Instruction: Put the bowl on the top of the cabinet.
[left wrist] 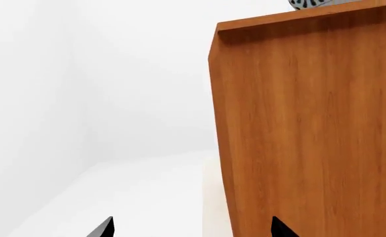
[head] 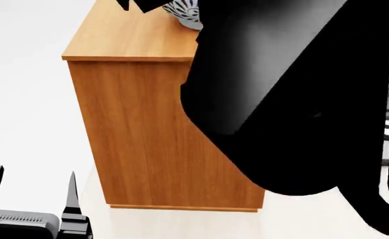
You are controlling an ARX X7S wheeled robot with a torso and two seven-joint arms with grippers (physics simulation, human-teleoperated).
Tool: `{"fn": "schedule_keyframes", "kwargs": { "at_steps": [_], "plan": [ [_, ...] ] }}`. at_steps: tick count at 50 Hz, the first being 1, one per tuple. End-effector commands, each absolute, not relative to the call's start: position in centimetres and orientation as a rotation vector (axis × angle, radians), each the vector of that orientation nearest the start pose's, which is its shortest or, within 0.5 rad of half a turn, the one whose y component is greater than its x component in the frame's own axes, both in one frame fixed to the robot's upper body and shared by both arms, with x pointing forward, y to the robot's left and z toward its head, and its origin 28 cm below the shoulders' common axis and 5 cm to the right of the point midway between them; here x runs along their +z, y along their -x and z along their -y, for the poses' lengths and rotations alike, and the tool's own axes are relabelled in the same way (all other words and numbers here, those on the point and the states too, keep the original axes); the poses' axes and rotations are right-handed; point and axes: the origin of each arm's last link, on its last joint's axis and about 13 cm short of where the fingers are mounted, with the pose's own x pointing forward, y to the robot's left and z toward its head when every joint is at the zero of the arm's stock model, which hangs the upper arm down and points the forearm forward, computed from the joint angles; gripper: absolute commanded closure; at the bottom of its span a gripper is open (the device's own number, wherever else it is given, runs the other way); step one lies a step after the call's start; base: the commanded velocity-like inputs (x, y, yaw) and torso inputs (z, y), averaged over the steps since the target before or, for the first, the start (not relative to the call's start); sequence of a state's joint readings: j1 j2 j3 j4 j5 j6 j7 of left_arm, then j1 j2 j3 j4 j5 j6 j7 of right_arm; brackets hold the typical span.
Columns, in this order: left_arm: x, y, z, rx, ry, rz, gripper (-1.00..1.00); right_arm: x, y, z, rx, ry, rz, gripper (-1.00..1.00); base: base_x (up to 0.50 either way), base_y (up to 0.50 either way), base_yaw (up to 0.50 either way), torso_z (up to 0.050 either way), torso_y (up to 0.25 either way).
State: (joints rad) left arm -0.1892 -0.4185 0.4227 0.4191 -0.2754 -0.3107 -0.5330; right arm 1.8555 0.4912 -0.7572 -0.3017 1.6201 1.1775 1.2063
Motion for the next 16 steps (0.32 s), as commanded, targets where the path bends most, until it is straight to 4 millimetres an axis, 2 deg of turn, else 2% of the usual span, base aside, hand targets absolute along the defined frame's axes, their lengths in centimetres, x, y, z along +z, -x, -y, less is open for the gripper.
{"fn": "schedule_keyframes", "kwargs": {
  "at_steps": [1, 8, 16],
  "plan": [
    [10.1, -22.0, -20.0, 0.032, -0.141, 0.176, -1.00, 36.4, -19.5, 8.3, -0.015, 0.455, 0.353, -1.00, 0.00, 0.00, 0.00, 0.000, 0.000],
    [10.2, -22.0, -19.9, 0.034, -0.145, 0.175, -1.00, 32.9, -19.8, 10.5, -0.061, 0.427, 0.310, -1.00, 0.00, 0.00, 0.00, 0.000, 0.000],
    [10.2, -22.0, -19.8, 0.032, -0.146, 0.180, -1.00, 29.5, -20.1, 12.0, -0.101, 0.427, 0.266, -1.00, 0.00, 0.00, 0.00, 0.000, 0.000]
  ]
}}
